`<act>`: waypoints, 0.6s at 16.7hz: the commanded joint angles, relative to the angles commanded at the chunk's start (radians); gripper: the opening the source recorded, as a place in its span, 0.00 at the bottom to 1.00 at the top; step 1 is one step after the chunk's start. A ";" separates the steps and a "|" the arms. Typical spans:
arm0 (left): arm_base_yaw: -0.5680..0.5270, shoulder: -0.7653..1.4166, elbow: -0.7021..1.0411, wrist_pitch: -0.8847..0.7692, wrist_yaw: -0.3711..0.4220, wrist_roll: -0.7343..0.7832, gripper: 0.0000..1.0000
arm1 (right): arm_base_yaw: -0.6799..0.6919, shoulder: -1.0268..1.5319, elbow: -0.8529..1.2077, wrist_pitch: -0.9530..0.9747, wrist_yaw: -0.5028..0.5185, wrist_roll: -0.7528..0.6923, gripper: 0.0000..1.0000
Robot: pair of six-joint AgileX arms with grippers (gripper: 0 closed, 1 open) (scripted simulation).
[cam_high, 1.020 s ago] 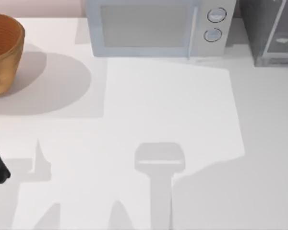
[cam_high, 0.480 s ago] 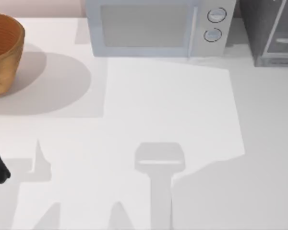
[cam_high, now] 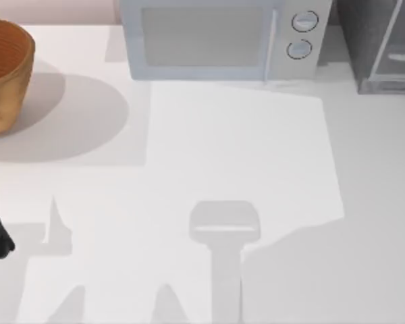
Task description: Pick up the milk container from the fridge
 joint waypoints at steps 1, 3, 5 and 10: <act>0.000 0.000 0.000 0.000 0.000 0.000 1.00 | 0.000 0.000 0.000 0.000 0.000 0.000 0.00; 0.000 0.000 0.000 0.000 0.000 0.000 1.00 | 0.000 0.000 0.000 0.000 0.000 0.000 0.00; 0.000 0.000 0.000 0.000 0.000 0.000 1.00 | 0.000 0.000 0.000 0.000 0.000 0.000 0.00; 0.000 0.000 0.000 0.000 0.000 0.000 1.00 | -0.003 -0.005 -0.001 -0.004 0.000 0.001 0.00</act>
